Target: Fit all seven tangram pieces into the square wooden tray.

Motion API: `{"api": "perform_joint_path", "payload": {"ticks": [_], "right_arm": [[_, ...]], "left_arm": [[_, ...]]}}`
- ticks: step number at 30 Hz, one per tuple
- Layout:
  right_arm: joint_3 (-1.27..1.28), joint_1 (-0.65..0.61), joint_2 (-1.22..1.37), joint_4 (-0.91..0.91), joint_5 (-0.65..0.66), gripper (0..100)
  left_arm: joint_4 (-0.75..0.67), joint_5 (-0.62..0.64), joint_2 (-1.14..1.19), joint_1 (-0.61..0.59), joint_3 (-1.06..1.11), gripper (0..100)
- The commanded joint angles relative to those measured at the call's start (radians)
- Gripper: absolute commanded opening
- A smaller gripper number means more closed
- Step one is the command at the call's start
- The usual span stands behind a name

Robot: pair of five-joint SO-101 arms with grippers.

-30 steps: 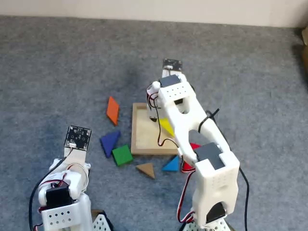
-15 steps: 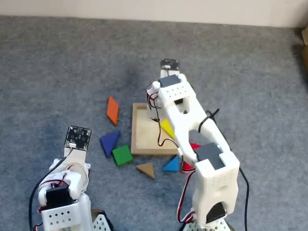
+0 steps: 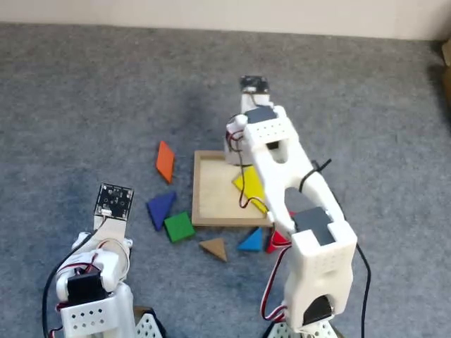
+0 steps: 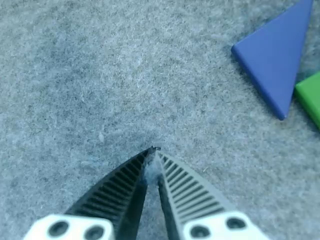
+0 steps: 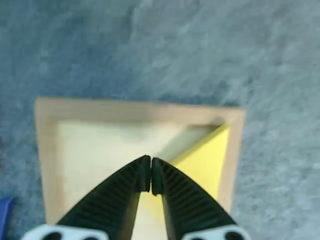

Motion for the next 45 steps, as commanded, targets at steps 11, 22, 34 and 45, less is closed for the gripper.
{"api": "perform_joint_path", "payload": {"ticks": [11, 22, 34, 45], "right_arm": [[0.139, 0.038, -0.074, -0.028, 0.044, 0.9], [0.162, 0.041, -0.077, -0.028, 0.132, 0.8], [0.166, 0.054, -0.24, 0.024, 0.135, 0.5], [0.22, 0.073, -0.503, 0.173, 0.133, 0.5]], "left_arm": [[0.003, 0.006, -0.005, -0.005, 0.019, 1], [0.003, 0.006, -0.005, -0.005, 0.019, 1], [0.003, 0.006, -0.005, -0.005, 0.019, 1], [0.003, 0.006, -0.005, -0.005, 0.019, 1]]}}
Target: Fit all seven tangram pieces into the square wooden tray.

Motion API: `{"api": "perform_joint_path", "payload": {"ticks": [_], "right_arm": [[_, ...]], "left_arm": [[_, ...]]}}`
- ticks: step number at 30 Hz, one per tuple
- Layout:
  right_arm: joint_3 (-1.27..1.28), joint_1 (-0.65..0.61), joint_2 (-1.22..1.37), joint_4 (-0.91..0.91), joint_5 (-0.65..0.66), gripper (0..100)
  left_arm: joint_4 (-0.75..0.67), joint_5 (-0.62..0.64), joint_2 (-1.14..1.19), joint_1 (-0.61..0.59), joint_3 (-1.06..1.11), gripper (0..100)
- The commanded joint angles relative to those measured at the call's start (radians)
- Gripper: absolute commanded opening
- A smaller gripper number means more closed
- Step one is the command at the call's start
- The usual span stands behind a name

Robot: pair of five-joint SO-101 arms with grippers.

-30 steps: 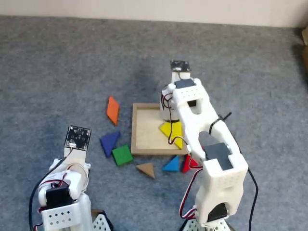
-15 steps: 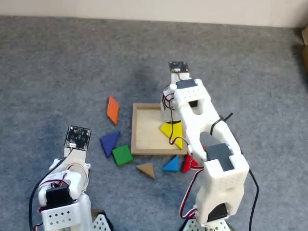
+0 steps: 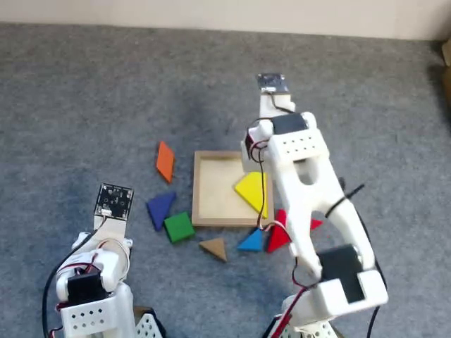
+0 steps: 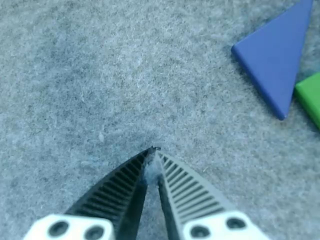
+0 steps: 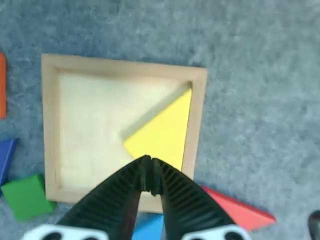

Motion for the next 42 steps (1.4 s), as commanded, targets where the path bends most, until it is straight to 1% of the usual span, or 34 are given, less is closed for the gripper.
{"api": "perform_joint_path", "payload": {"ticks": [1, 4, 11, 13, 15, 18, 20, 25, 29, 31, 32, 36, 37, 39, 42], "right_arm": [[-0.008, 0.042, -0.113, 0.07, 0.023, 0.5], [-0.008, 0.073, -0.153, 0.127, 0.023, 0.5], [-0.008, 0.081, -0.196, 0.369, 0.017, 0.5], [-0.008, 0.081, -0.194, 0.392, 0.014, 0.5], [-0.007, 0.082, -0.188, 0.398, -0.02, 0.5], [0.054, 0.079, -0.193, 0.366, -0.138, 0.5], [0.114, 0.074, -0.197, 0.312, -0.206, 0.5], [0.269, 0.082, -0.186, 0.11, -0.336, 0.5], [0.377, 0.079, -0.186, -0.019, -0.45, 1.2], [0.403, 0.081, -0.186, -0.048, -0.505, 4.8], [0.407, 0.081, -0.186, -0.053, -0.528, 8.7], [0.41, 0.079, -0.186, -0.053, -0.608, 29.5], [0.412, 0.079, -0.186, -0.059, -0.62, 33.3], [0.412, 0.077, -0.186, -0.062, -0.643, 36.4], [0.412, 0.076, -0.185, -0.073, -0.684, 36.4]], "left_arm": [[0.003, 0.006, -0.005, -0.005, 0.019, 1], [0.003, 0.006, -0.005, -0.005, 0.019, 1], [0.003, 0.006, -0.005, -0.005, 0.019, 1], [0.003, 0.006, -0.005, -0.005, 0.019, 1], [0.003, 0.006, -0.005, -0.005, 0.019, 1], [0.003, 0.006, -0.005, -0.005, 0.019, 1], [0.003, 0.006, -0.005, -0.005, 0.019, 1], [0.003, 0.006, -0.005, -0.005, 0.019, 1], [0.003, 0.006, -0.005, -0.005, 0.019, 1], [0.003, 0.006, -0.005, -0.005, 0.019, 1], [0.003, 0.006, -0.005, -0.005, 0.019, 1], [0.003, 0.006, -0.005, -0.005, 0.019, 1], [0.003, 0.006, -0.005, -0.005, 0.019, 1], [0.003, 0.006, -0.005, -0.005, 0.019, 1], [0.003, 0.006, -0.005, -0.005, 0.019, 1]]}}
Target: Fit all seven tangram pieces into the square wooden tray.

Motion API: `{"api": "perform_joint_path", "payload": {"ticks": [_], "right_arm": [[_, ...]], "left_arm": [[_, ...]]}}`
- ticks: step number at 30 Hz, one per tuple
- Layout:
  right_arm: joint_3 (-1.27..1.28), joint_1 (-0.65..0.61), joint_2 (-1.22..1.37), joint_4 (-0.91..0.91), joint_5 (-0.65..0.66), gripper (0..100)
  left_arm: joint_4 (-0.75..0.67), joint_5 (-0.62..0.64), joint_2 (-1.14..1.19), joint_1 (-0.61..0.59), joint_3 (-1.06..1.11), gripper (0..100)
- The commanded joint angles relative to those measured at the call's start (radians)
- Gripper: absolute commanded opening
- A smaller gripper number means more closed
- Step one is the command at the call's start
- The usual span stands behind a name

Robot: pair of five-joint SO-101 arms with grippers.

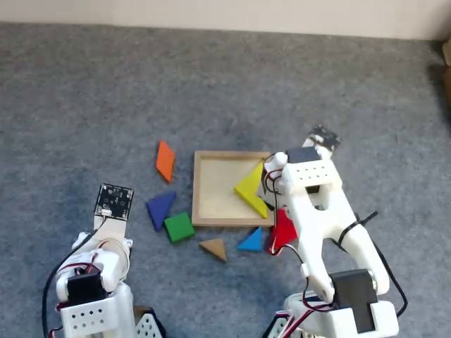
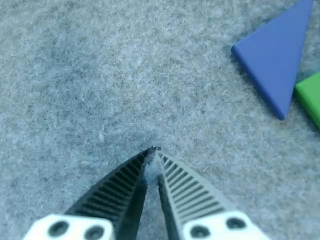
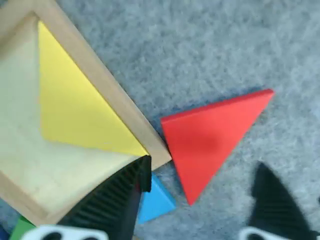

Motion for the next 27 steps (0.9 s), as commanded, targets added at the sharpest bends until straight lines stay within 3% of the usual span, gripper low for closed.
{"api": "perform_joint_path", "payload": {"ticks": [1, 8, 16, 27], "right_arm": [[0.001, 0.01, -0.038, -0.05, -0.055, 36.4], [0.058, 0.045, 0.077, -0.171, -0.107, 36.4], [0.002, 0.084, 0.245, -0.171, -0.127, 36.5], [0.002, 0.093, 0.266, -0.165, -0.127, 36.4]], "left_arm": [[0.003, 0.006, -0.005, -0.005, 0.019, 1], [0.003, 0.006, -0.005, -0.005, 0.019, 1], [0.003, 0.006, -0.005, -0.005, 0.019, 1], [0.003, 0.006, -0.005, -0.005, 0.019, 1]]}}
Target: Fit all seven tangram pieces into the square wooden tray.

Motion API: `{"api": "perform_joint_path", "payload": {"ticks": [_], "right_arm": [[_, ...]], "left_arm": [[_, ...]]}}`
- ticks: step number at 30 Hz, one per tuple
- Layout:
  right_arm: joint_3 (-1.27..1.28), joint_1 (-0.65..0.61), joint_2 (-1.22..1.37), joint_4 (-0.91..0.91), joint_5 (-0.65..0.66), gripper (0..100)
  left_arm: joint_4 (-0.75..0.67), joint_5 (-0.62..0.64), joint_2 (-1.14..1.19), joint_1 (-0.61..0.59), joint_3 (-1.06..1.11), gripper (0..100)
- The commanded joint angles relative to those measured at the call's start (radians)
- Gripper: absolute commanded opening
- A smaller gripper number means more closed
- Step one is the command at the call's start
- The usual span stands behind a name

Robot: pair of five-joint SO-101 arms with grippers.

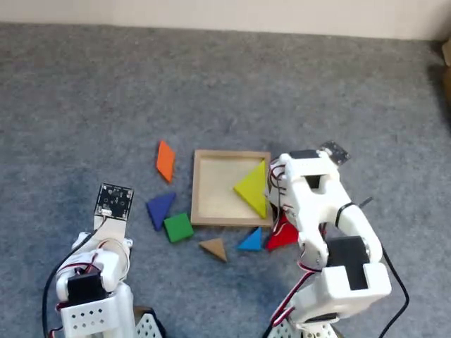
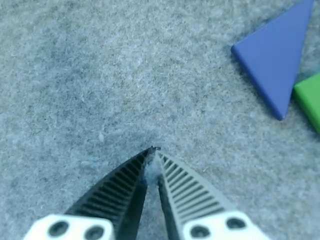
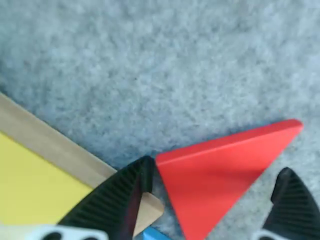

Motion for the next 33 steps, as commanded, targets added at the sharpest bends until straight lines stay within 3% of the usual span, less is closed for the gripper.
{"api": "perform_joint_path", "payload": {"ticks": [1, 10, 16, 20, 33], "right_arm": [[-0.012, 0.012, 0.004, 0.001, -0.009, 36.4], [-0.01, 0.028, 0.004, 0.002, -0.009, 36.3], [-0.013, 0.088, 0.002, -0.002, -0.002, 24.2], [-0.013, 0.09, 0.001, -0.002, 0.012, 23.1], [-0.015, 0.093, -0.274, 0.005, 0.344, 22.8]], "left_arm": [[0.003, 0.006, -0.005, -0.005, 0.019, 1], [0.003, 0.006, -0.005, -0.005, 0.019, 1], [0.003, 0.006, -0.005, -0.005, 0.019, 1], [0.003, 0.006, -0.005, -0.005, 0.019, 1], [0.003, 0.006, -0.005, -0.005, 0.019, 1]]}}
